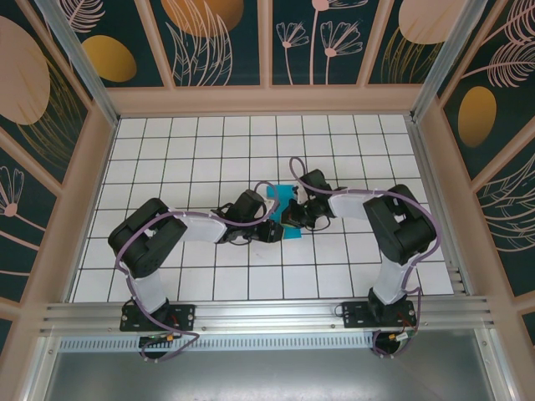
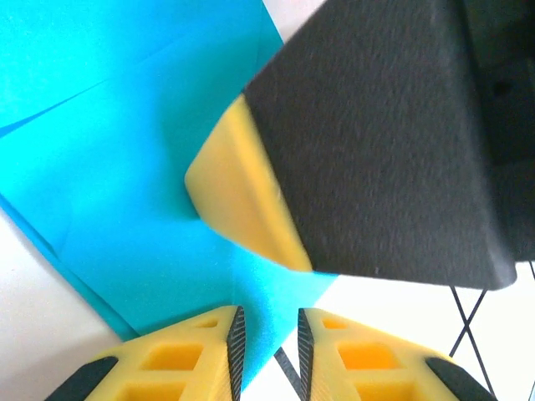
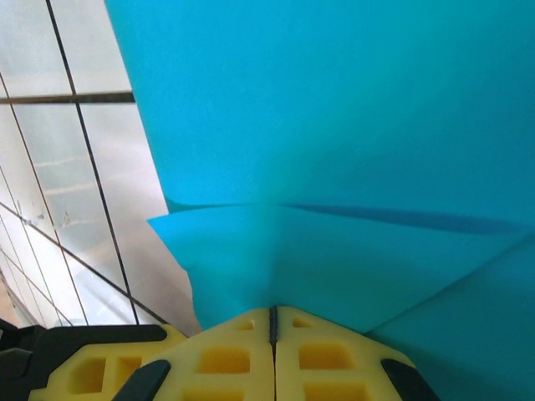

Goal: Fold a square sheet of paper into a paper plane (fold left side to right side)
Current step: Fold the triangle a second time at the center of the table.

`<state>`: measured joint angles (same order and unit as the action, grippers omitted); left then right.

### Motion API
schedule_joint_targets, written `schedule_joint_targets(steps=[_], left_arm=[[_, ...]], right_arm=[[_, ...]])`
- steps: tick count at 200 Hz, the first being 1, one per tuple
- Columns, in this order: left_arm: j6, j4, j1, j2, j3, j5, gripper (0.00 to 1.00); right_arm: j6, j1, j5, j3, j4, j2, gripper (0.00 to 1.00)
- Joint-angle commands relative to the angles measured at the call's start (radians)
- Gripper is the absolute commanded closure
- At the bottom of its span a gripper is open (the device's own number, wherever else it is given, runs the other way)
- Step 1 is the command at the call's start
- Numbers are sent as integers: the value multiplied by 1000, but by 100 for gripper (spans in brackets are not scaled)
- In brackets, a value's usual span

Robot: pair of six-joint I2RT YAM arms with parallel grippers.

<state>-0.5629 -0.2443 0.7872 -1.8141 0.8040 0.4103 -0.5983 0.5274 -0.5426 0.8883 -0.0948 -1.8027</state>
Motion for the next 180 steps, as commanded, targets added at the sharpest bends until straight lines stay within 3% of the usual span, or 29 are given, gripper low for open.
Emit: schedule_joint_targets(steps=[1, 79, 125, 154, 180], left_arm=[[-12, 91, -2, -45, -39, -10, 73], [-16, 81, -2, -35, -44, -3, 73], [-8, 121, -5, 93, -15, -33, 73], [-22, 99, -26, 190, 2, -2, 73], [-20, 81, -26, 160, 35, 53, 73]], right_arm=[[36, -38, 95, 15, -29, -13, 93], [61, -86, 73, 30, -33, -18, 92], [33, -62, 46, -10, -23, -18, 92], [-1, -41, 33, -42, -9, 10, 92], [-15, -23, 24, -54, -8, 19, 92]])
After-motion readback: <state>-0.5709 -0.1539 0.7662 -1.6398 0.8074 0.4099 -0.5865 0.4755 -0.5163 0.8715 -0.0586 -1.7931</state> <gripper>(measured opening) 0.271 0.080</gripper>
